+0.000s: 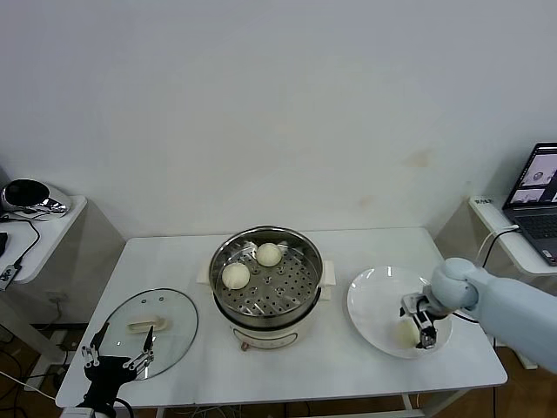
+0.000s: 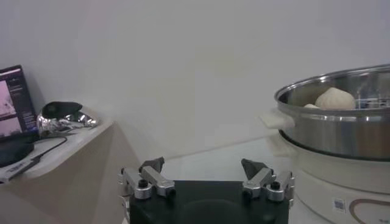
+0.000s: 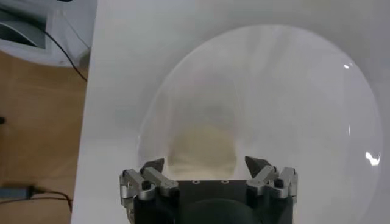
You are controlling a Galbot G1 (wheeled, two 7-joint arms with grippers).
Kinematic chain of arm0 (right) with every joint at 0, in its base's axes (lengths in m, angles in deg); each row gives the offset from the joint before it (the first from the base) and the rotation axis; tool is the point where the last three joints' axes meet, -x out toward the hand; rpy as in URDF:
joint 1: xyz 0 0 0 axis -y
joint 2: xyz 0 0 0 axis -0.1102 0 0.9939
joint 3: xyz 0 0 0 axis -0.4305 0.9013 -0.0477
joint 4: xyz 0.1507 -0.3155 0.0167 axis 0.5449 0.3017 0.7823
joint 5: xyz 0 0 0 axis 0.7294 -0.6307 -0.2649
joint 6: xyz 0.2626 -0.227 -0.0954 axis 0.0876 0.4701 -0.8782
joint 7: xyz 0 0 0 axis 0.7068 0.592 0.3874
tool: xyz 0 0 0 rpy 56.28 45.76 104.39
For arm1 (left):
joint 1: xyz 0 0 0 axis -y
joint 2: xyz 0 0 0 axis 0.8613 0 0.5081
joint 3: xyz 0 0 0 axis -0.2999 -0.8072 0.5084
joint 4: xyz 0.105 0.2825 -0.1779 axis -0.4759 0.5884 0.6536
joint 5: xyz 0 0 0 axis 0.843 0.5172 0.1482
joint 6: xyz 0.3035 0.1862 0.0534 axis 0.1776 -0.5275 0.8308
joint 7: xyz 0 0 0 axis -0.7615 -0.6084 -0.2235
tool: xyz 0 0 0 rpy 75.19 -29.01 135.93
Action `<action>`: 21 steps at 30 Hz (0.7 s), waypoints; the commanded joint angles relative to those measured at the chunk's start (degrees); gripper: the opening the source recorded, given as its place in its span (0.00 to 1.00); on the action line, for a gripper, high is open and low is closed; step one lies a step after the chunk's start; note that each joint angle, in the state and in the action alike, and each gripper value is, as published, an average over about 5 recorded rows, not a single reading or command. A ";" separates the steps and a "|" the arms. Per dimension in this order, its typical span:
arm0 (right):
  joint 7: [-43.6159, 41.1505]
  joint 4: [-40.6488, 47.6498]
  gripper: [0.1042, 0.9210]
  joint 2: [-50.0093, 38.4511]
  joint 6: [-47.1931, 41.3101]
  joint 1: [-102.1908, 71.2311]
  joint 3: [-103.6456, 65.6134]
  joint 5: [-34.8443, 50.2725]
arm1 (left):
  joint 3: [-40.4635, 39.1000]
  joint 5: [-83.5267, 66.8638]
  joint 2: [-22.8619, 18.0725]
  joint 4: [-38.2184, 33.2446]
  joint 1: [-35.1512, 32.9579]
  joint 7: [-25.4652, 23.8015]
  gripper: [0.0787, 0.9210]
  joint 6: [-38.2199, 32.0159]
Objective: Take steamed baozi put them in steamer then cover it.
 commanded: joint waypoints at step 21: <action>-4.11 -2.59 0.64 1.64 -0.49 33.34 9.30 16.02 | 0.02 -0.21 0.63 -0.55 0.32 -0.04 0.88 0.07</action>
